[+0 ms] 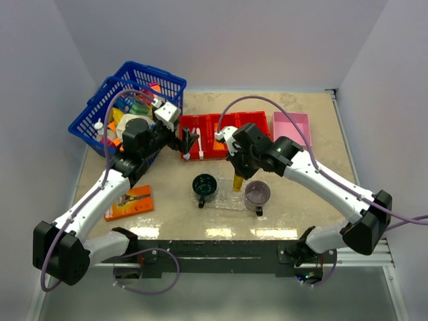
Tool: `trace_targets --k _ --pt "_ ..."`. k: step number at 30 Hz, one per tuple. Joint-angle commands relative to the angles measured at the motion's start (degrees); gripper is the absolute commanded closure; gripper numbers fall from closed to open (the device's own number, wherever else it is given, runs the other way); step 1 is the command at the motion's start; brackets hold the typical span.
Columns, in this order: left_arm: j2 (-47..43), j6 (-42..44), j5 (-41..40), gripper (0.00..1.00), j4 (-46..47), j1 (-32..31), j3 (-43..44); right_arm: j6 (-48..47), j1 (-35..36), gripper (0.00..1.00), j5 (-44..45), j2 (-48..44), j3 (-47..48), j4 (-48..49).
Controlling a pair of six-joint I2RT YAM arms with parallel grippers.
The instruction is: Prepare toiletry sets of a toothbrush and toothpaste on the tray
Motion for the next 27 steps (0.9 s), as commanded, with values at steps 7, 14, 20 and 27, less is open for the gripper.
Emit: trace_targets --k 7,14,20,27 --pt "0.51 0.68 0.87 0.02 2.53 0.27 -0.03 -0.08 0.24 1.0 0.63 -3.35 -3.33 6.13" --pt "0.6 0.68 0.96 0.02 2.44 0.27 0.06 0.01 0.33 1.0 0.28 -4.4 -5.88 8.67" --pt "0.68 0.68 1.05 0.02 2.53 0.27 0.06 0.01 0.59 1.0 0.28 -4.4 -7.11 9.64" --pt "0.77 0.68 1.23 0.02 2.53 0.27 0.06 1.68 1.38 1.0 1.43 -4.75 -8.87 10.96"
